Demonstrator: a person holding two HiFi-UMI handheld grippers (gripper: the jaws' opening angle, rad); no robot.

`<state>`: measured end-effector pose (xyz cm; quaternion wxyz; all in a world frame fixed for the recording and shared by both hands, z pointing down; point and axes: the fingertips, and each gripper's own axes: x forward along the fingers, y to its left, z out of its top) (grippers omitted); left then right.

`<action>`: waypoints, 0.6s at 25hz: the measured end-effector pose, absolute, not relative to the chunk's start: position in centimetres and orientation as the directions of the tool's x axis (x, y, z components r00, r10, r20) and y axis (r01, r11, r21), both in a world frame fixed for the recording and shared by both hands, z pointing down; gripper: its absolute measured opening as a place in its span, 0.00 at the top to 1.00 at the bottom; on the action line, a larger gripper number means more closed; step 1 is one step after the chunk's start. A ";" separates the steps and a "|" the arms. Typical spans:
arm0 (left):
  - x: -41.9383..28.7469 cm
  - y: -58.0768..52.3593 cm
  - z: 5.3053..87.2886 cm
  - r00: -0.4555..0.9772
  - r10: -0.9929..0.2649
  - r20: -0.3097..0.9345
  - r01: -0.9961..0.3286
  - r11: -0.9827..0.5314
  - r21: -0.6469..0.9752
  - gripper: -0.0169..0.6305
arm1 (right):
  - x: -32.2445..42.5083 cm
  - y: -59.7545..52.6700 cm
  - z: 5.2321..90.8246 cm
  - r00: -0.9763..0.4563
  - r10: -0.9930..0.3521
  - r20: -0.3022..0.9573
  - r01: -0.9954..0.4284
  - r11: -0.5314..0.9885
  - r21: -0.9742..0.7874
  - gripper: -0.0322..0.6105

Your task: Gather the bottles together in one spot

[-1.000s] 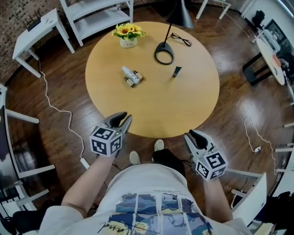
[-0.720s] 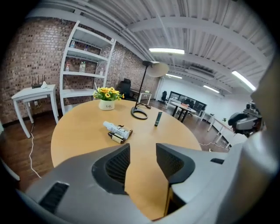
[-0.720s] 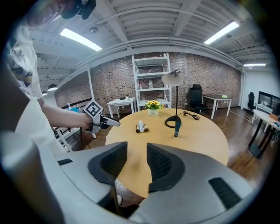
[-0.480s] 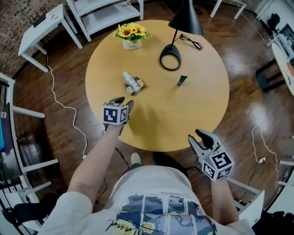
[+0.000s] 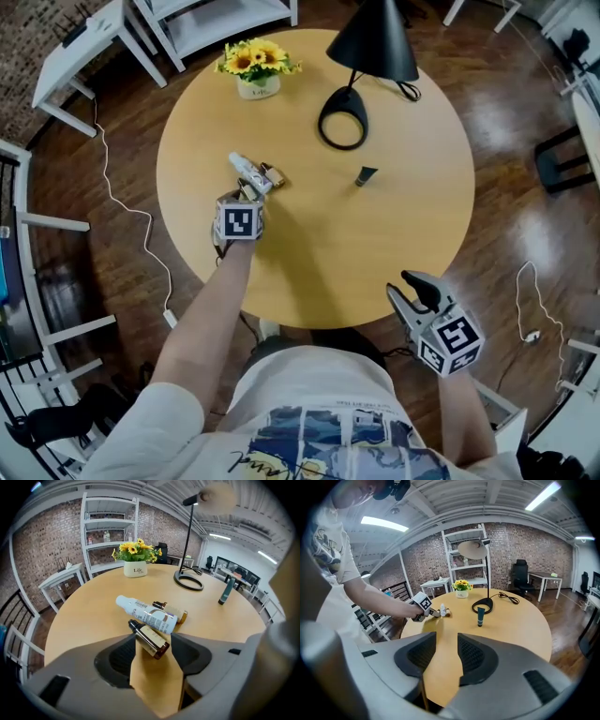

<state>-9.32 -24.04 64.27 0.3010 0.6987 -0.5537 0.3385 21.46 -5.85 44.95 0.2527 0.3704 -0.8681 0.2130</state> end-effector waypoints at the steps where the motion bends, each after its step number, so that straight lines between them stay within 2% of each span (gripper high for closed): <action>1: -9.4 -24.2 64.6 0.141 -0.566 0.812 -0.978 -0.210 0.024 0.60 | 21.6 -6.2 45.1 -0.601 -0.532 0.597 -0.748 0.638 -0.185 0.69; 6: -9.5 -24.3 65.8 0.115 -0.544 0.831 -0.972 -0.233 -0.018 0.62 | 22.4 -7.0 45.6 -0.608 -0.515 0.604 -0.741 0.642 -0.198 0.69; 15: -9.2 -23.2 64.7 0.188 -0.562 0.805 -0.949 -0.315 0.002 0.72 | 22.0 -8.6 45.6 -0.624 -0.516 0.588 -0.725 0.663 -0.187 0.69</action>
